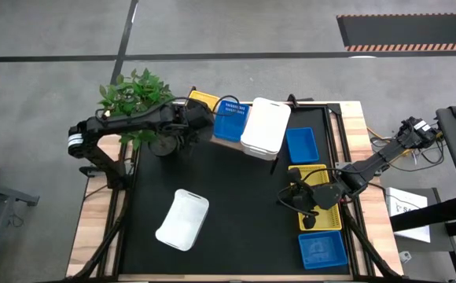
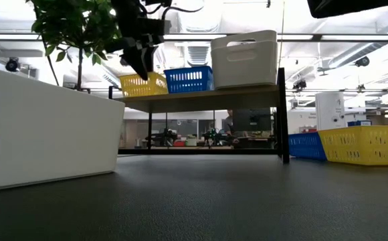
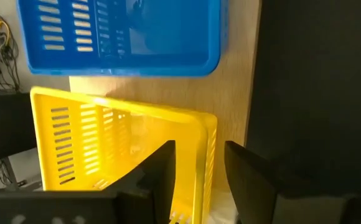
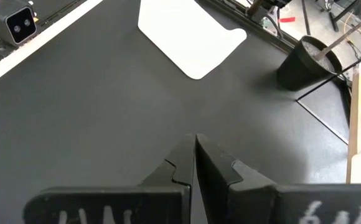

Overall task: Stack baskets on shelf by color
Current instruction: Stack the top yellow bin on top of the other yellow bin on the shelf

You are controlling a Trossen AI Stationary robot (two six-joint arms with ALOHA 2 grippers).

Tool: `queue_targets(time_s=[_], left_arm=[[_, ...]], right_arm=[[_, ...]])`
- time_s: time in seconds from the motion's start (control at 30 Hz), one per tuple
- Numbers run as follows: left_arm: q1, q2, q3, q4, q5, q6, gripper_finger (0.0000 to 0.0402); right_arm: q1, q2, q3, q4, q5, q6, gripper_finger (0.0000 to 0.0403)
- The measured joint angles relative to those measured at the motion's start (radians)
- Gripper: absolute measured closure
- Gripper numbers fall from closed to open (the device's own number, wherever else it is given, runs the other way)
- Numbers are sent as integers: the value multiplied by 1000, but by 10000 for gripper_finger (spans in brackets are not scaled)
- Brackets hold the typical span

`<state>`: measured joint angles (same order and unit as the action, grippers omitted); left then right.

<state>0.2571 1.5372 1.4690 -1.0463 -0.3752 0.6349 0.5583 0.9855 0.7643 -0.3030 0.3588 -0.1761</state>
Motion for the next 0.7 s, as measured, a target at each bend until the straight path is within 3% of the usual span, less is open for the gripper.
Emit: queue_targets(time_s=[0.4, 0.7], left_arm=[[-37, -15, 33, -18, -8, -1, 281], [-170, -77, 38, 36, -8, -81, 281]], right_arm=[[0, 0, 0, -1, 0, 26, 394], [1, 5, 0, 0, 0, 148, 394]])
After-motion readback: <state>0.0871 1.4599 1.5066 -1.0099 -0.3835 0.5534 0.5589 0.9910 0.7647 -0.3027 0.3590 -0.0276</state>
